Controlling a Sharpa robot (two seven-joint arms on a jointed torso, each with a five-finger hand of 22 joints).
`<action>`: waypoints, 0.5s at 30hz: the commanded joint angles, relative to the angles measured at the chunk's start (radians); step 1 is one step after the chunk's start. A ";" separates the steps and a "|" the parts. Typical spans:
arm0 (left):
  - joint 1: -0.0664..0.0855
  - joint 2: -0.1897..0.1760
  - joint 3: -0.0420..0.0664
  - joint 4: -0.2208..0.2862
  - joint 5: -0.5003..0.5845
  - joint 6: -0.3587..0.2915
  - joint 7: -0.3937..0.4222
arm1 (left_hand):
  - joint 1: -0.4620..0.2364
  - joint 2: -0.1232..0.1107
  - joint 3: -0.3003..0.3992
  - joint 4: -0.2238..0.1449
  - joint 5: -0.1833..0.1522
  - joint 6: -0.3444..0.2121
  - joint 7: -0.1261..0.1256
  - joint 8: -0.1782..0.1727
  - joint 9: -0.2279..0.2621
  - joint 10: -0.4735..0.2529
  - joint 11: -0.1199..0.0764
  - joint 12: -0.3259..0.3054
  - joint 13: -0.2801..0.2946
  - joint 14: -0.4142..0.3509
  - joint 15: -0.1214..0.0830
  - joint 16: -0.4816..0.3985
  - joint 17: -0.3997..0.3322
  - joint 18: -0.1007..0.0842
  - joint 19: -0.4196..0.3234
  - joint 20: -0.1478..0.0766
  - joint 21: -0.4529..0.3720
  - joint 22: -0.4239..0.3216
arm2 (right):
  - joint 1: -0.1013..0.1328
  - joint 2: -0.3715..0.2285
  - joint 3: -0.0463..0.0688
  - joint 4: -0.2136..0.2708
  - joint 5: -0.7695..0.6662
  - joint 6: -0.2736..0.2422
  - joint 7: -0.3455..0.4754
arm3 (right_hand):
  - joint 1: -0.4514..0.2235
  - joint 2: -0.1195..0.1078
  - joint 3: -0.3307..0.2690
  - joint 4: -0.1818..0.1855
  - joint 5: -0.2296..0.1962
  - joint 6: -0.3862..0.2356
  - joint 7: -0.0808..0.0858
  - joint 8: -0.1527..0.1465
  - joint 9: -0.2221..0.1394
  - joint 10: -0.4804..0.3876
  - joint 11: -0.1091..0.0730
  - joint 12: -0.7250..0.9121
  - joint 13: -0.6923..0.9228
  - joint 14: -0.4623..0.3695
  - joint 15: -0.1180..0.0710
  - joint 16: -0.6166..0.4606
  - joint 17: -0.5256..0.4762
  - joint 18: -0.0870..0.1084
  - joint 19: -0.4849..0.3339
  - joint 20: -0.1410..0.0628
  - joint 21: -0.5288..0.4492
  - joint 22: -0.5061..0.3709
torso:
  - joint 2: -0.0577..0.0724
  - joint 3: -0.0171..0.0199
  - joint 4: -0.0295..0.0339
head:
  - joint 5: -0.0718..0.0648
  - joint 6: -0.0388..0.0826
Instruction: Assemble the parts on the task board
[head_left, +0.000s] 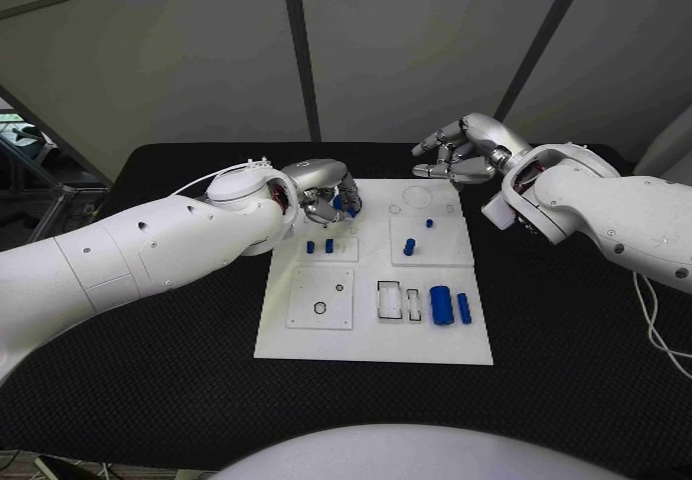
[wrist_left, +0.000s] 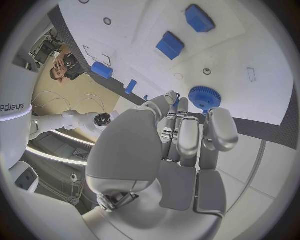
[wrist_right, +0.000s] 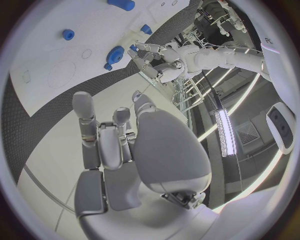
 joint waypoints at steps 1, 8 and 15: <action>-0.007 -0.010 0.016 0.017 0.012 -0.025 0.007 | -0.006 0.001 0.005 0.001 0.003 0.009 -0.001 -0.004 0.000 0.007 0.003 -0.004 0.001 0.008 0.002 0.006 -0.001 -0.032 0.005 -0.001 0.005 0.001 | 0.001 0.002 0.001 -0.001 -0.002 -0.004 0.011 | 0.002 0.009 0.002 -0.002 0.007 0.005 -0.001 0.006 -0.001 0.002 -0.002 -0.001 0.001 0.035 -0.004 -0.004 -0.001 0.018 -0.003 0.001 -0.007 0.000 | 0.000 0.0003 -0.0007 | 0.001 0.004; -0.017 -0.047 0.036 0.040 0.021 0.015 -0.014 | -0.009 0.000 0.005 0.002 0.003 0.011 -0.001 -0.005 0.000 0.008 0.003 -0.005 0.001 0.007 0.002 0.004 -0.006 -0.032 0.006 -0.001 0.007 0.004 | 0.001 0.001 0.001 -0.002 -0.002 -0.004 0.010 | 0.002 0.009 0.002 -0.002 0.007 0.005 -0.001 0.006 -0.001 0.002 -0.002 -0.001 0.001 0.035 -0.004 -0.004 -0.001 0.018 -0.003 0.001 -0.007 0.000 | 0.000 0.0024 -0.0007 | 0.004 0.007; -0.018 -0.082 0.039 0.047 0.024 0.044 -0.033 | -0.011 0.000 0.004 0.002 0.002 0.012 -0.001 -0.005 0.000 0.009 0.003 -0.006 0.001 0.006 0.002 0.003 -0.010 -0.032 0.006 -0.001 0.008 0.004 | 0.001 -0.002 0.001 -0.002 -0.002 -0.004 0.009 | 0.002 0.009 0.002 -0.002 0.007 0.005 -0.001 0.006 -0.001 0.002 -0.002 -0.001 0.001 0.035 -0.004 -0.004 -0.001 0.018 -0.003 0.001 -0.007 0.000 | 0.000 0.0017 -0.0003 | 0.001 0.007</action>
